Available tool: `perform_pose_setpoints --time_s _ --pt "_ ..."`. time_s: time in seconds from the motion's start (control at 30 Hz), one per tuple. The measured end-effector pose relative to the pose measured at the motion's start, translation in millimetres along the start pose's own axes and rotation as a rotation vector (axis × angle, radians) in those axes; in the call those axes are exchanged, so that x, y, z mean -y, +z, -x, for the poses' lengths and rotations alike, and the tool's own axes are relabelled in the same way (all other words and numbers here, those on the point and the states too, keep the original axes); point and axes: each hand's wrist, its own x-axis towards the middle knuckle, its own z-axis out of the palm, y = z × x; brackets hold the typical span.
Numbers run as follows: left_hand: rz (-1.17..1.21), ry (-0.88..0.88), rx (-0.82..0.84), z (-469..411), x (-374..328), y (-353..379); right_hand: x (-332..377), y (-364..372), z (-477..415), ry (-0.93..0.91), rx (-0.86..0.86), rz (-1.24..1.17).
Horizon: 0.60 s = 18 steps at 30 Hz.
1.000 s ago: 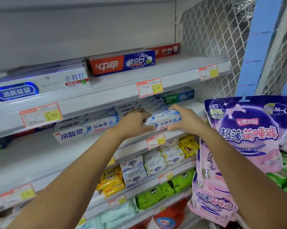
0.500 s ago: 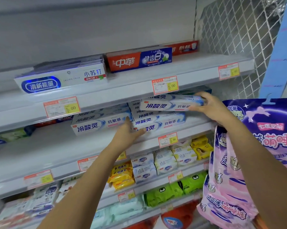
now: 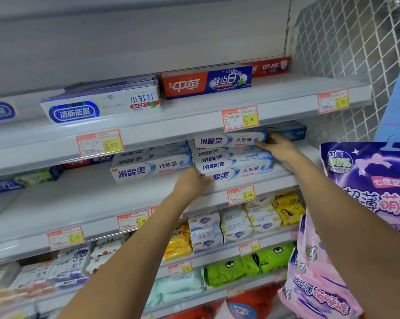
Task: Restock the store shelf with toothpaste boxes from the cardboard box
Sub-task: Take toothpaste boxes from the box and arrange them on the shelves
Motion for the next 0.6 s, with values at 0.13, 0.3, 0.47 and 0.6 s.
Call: perform_pose_setpoints --time_s 0.13,0.3,0.47,0.6 --pt "-0.009 0.009 0.025 -1.5 2.2 -1.3 -6.2 -14.2 -6.3 0.06 0.089 -0.151" --pt "0.011 0.057 0.079 -2.9 3.8 0.0 -8.9 -21.5 -12.2 0.107 0.163 -0.278" --pt "0.06 0.06 0.111 -4.5 2.5 3.8 -8.1 -17.4 -13.3 0.125 0.172 -0.242" --pt "0.073 0.048 0.11 -8.9 2.4 7.1 -8.3 -10.8 -12.6 0.091 0.138 -0.144"
